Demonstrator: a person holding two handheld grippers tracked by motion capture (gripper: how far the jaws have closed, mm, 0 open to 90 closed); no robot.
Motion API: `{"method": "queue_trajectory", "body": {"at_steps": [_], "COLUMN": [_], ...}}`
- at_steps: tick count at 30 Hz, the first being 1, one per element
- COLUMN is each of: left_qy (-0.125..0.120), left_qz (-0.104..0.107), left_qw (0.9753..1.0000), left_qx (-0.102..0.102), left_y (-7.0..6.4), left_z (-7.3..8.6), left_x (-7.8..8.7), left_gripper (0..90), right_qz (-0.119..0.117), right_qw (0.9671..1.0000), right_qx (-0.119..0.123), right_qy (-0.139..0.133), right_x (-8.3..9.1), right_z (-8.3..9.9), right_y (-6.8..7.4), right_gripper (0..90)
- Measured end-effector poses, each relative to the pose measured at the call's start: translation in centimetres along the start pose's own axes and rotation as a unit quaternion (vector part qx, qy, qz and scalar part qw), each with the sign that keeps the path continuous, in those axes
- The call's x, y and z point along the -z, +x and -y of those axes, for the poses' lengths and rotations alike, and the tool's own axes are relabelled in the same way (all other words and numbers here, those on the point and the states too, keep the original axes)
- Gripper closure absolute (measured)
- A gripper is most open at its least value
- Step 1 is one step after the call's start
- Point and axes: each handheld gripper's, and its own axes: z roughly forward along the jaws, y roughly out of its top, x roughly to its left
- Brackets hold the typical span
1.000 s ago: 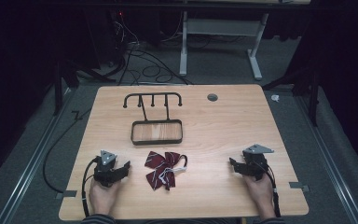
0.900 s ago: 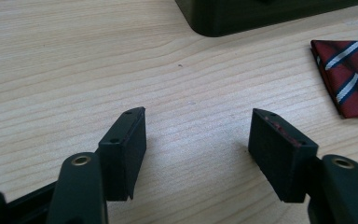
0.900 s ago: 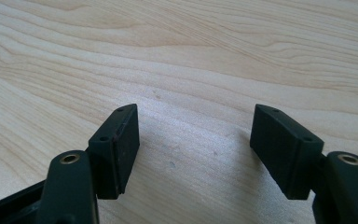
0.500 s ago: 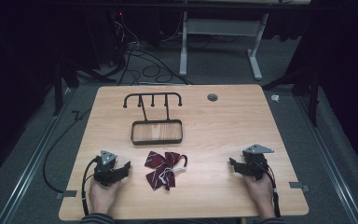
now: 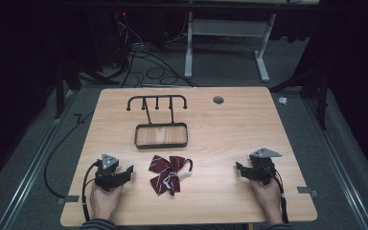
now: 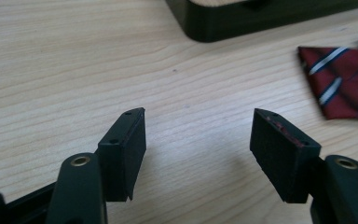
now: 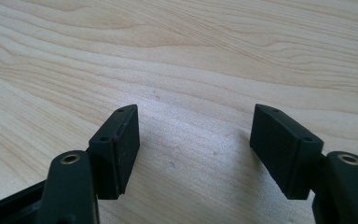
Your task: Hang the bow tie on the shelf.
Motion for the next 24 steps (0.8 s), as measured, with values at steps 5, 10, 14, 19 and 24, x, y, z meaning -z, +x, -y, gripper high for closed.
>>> {"method": "queue_trajectory", "body": {"at_steps": [5,10,14,19,24], "left_qy": [0.001,-0.008,-0.010,-0.013,-0.013], "left_qz": [0.014,0.029,0.048,0.067,0.083], "left_qw": [0.9999,0.9993,0.9986,0.9970,0.9956], "left_qx": [-0.008,-0.021,-0.018,-0.035,-0.041], "left_y": [-0.4,-1.0,-1.4,-2.4,-3.0], "left_z": [-0.3,-0.7,-1.1,-1.9,-2.5], "left_x": [0.6,1.1,1.5,2.0,2.0], "left_gripper": [38.3,38.9,40.9,42.6,44.0], "right_qz": [0.000,0.000,0.000,0.000,0.000], "right_qw": [1.0000,1.0000,1.0000,1.0000,1.0000], "right_qx": [0.000,0.002,0.002,0.002,0.002], "right_qy": [0.000,0.001,0.001,0.001,0.000], "right_x": [0.0,0.0,0.0,0.0,0.0], "right_z": [0.0,0.0,0.0,0.0,0.0], "right_y": [0.0,0.0,0.0,0.0,0.0], "right_gripper": [34.3,34.3,34.3,34.1,34.1]}}
